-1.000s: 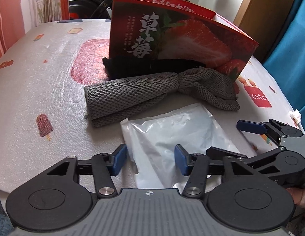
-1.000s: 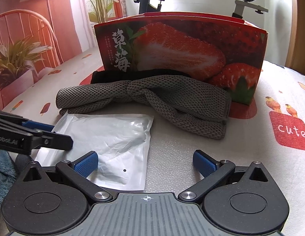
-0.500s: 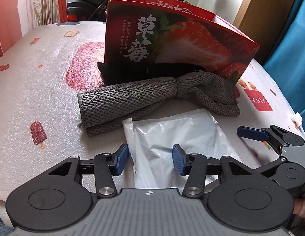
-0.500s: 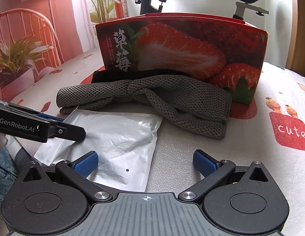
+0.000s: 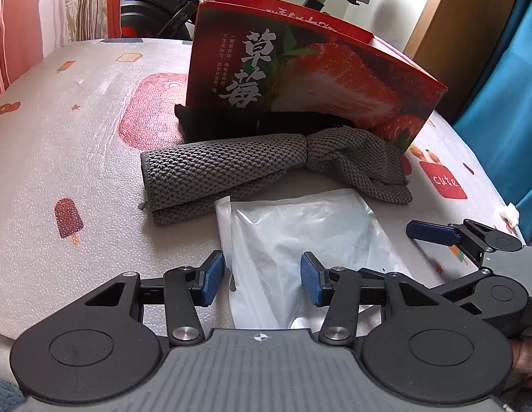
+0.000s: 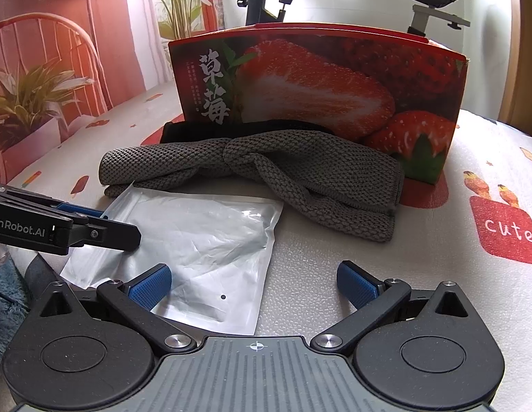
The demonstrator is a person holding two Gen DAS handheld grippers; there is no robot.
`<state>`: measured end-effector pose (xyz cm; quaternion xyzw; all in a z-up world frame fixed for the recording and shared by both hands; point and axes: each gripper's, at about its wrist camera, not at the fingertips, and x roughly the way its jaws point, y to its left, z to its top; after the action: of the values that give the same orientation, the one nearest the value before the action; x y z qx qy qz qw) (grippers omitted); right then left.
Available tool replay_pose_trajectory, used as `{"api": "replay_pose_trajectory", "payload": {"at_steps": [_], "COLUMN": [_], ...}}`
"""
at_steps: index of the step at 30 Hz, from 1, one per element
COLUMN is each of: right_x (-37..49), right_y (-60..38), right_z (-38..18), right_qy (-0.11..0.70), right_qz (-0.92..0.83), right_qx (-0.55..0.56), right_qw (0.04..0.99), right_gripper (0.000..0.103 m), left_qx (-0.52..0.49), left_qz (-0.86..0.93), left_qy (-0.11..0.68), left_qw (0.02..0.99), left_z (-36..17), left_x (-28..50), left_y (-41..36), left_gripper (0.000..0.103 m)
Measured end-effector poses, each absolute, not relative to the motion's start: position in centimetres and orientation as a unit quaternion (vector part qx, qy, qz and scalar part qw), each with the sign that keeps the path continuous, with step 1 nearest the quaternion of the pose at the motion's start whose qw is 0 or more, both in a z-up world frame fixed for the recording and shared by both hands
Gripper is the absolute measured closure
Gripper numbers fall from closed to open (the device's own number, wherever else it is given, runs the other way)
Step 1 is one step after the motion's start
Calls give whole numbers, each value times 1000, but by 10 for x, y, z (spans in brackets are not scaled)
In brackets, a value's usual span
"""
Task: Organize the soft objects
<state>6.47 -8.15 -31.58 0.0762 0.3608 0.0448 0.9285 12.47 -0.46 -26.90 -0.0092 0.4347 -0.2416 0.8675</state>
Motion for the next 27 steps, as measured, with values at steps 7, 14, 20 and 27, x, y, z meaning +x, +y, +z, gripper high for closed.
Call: {"api": "replay_pose_trajectory", "payload": {"at_steps": [7,14,20,27], "right_x": [69,81,85,83], "right_y": [-79,-66,-72,-92], "right_z": [-315,-311,-310,-308], "right_qy": [364,363,358,351], "right_qz": [61,111,122,100], "right_qx": [78,79,105,171], "right_qw": [926,922,920,915], "right_gripper": [3,10,10,57], "left_qx": [-16,-86,-90,-88], "left_qz": [-246,-246,-245,-245], "left_qy": [435,449,449,447], "left_qw": [866,855,855,856], "left_z": [-269,-274,-275,-276], "left_x": [123,129,130,130], "left_y": [-2,17,17,17], "left_gripper": [54,71,73,73]}}
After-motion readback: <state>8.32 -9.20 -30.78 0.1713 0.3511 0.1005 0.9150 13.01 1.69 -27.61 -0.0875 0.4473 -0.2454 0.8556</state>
